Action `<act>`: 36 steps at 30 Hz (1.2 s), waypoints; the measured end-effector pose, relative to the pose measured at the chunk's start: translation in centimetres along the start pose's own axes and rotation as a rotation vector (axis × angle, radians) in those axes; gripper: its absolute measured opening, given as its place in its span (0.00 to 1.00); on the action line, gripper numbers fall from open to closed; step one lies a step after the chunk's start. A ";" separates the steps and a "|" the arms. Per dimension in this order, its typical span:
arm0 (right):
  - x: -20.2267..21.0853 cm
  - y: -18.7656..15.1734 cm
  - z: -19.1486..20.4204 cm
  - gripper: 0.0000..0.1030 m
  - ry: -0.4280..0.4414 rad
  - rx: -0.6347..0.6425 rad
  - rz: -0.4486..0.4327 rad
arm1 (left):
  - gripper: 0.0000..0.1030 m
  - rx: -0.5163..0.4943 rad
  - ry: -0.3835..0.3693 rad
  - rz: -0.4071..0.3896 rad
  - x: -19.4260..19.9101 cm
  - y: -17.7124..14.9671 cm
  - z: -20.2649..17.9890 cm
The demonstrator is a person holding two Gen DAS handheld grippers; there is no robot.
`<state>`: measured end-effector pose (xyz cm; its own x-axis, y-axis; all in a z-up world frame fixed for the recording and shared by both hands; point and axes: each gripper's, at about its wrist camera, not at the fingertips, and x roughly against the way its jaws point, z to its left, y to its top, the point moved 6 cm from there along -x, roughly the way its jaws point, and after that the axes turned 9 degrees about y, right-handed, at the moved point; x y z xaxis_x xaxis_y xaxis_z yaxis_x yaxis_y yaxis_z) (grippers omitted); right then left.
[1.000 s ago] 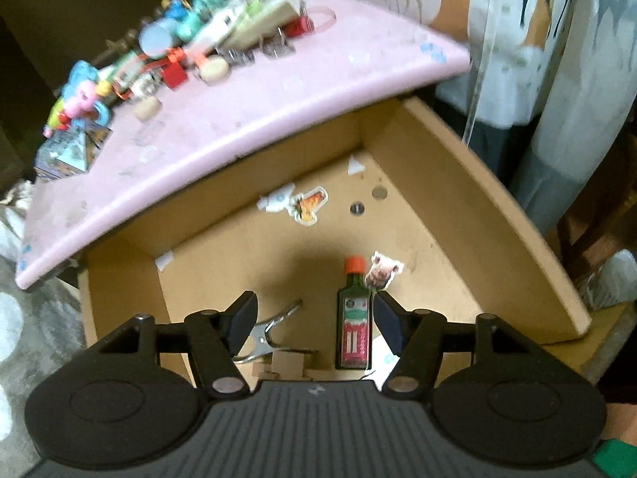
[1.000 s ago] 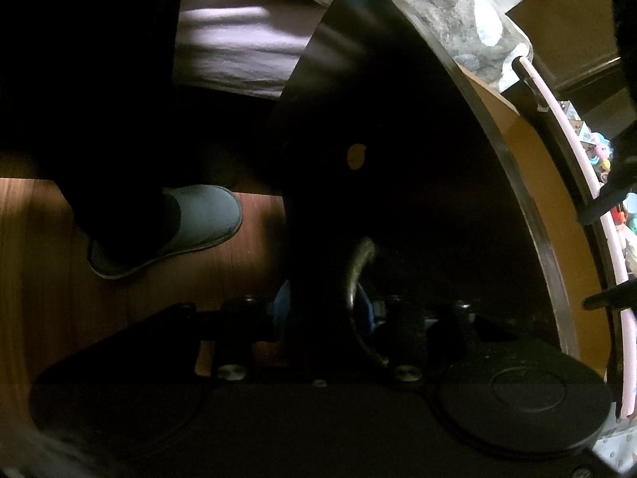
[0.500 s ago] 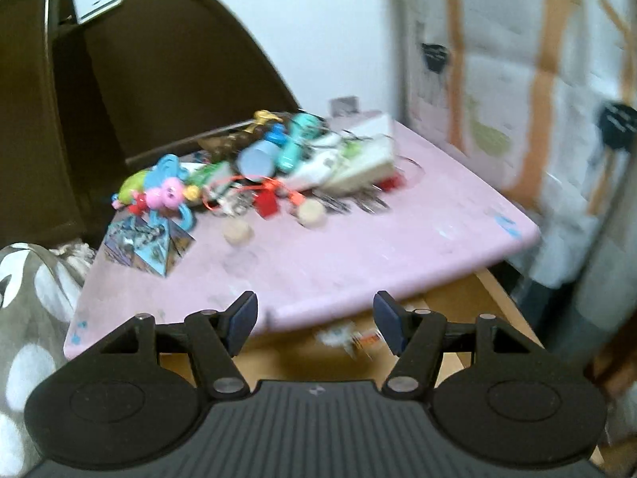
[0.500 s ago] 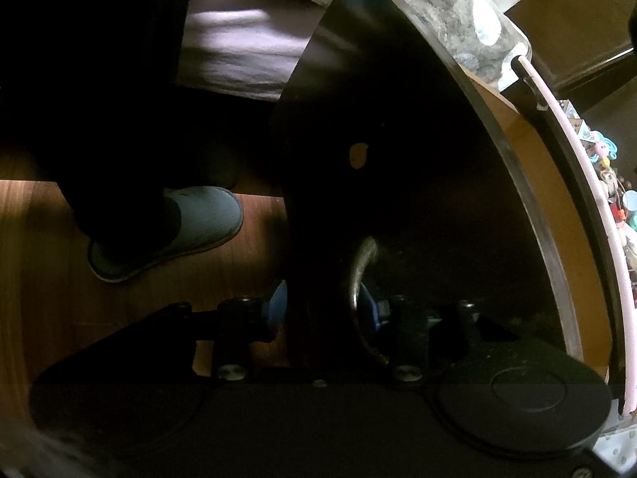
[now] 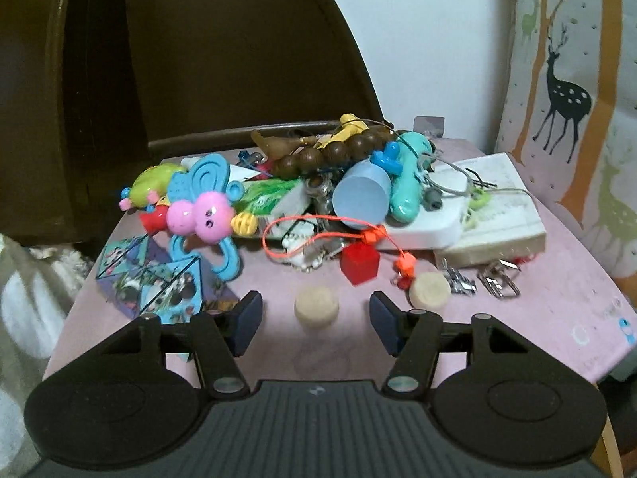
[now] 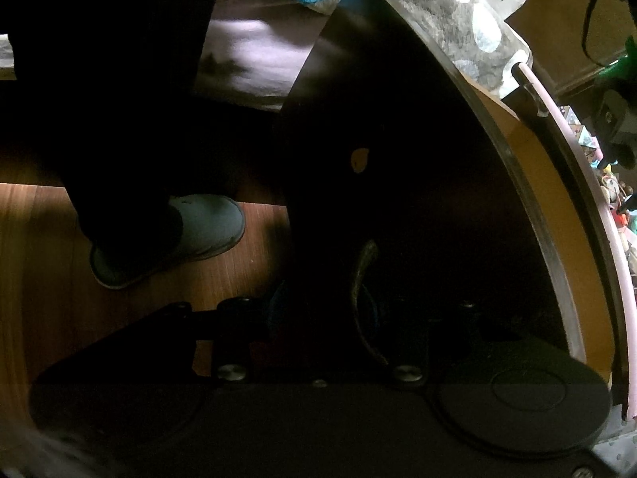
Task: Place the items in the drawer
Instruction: 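Grasp the small wooden ball on the nightstand with the left gripper, then lower the wooden ball into the drawer and open the left gripper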
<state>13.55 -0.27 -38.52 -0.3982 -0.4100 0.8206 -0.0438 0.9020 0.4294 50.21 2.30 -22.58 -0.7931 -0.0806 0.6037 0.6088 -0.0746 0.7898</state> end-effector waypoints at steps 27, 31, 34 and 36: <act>0.3 0.2 0.0 0.34 -0.017 -0.031 0.016 | 0.24 -0.188 -0.137 0.222 10.3 -12.5 -4.8; 0.2 0.3 0.0 0.33 -0.020 -0.043 0.023 | 0.24 -0.219 -0.115 0.300 8.7 -15.5 -5.3; 0.4 0.3 -0.4 0.21 -0.032 -0.059 0.028 | 0.24 -0.200 -0.094 0.302 8.5 -16.1 -5.2; 0.6 0.2 -0.9 0.14 -0.042 -0.085 0.026 | 0.25 -0.161 -0.101 0.294 8.9 -15.9 -4.9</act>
<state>14.11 -0.42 -37.61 -0.4364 -0.3788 0.8161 0.0441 0.8970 0.4399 33.56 -2.06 -30.30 -0.5761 -0.0237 0.8170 0.8004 -0.2188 0.5580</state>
